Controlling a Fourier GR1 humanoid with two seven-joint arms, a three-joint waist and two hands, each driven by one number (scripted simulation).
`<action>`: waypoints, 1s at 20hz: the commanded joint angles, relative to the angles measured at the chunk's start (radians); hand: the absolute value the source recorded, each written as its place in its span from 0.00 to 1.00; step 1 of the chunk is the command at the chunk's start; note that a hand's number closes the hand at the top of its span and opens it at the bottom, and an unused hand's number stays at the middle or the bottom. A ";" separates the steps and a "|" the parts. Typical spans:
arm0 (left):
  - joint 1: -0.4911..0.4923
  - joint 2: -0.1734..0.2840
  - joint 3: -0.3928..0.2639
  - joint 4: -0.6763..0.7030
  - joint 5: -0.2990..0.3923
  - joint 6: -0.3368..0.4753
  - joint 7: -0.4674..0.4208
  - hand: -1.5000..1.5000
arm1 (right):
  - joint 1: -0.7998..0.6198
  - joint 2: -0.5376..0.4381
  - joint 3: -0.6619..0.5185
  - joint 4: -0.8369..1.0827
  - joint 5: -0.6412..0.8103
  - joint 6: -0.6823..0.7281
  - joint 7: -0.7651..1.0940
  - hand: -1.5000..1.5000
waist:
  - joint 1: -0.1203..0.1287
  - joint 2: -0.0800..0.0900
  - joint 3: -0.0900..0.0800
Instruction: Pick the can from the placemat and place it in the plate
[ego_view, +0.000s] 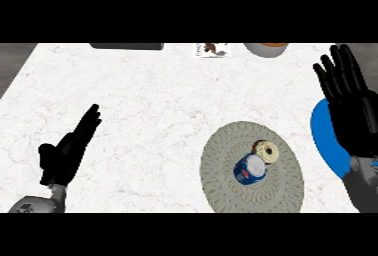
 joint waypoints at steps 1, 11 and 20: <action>-0.022 -0.002 0.045 0.061 0.035 -0.028 -0.004 0.50 | -0.087 -0.032 -0.026 0.064 -0.019 0.101 -0.018 1.00 | 0.002 0.018 0.036; 0.030 -0.164 -0.040 0.065 0.060 0.052 0.144 0.50 | -0.170 -0.088 -0.016 0.463 0.174 0.326 -0.406 0.00 | 0.026 0.026 0.039; 0.084 -0.141 0.016 0.027 0.084 0.011 0.156 0.50 | -0.254 -0.178 -0.065 0.711 0.225 0.637 -0.640 0.00 | 0.009 0.017 0.037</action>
